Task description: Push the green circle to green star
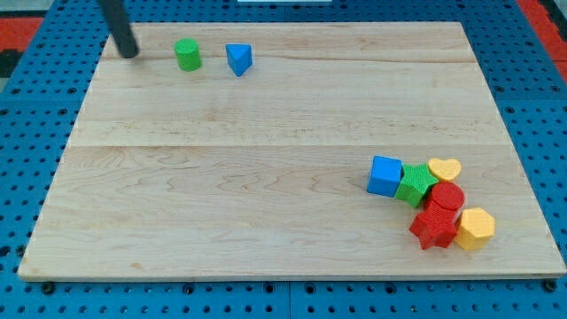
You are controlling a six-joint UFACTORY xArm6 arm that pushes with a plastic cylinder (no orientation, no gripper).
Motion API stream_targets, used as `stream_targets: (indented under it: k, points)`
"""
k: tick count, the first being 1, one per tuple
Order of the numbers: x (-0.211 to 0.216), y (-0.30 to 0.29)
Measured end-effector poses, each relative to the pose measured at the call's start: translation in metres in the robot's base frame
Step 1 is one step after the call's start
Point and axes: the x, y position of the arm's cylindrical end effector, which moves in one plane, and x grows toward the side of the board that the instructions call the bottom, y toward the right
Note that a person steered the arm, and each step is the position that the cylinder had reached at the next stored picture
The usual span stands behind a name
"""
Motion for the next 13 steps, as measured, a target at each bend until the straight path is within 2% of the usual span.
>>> stream_targets:
  k: [1,3,4,5,6,7,8,9,11,12,13]
  points:
    - [-0.003,0.056]
    - [0.079,0.217]
    - [0.103,0.229]
    - [0.153,0.274]
    - [0.184,0.313]
    - [0.125,0.295]
    - [0.124,0.337]
    - [0.172,0.379]
    - [0.128,0.341]
    - [0.147,0.322]
    - [0.206,0.362]
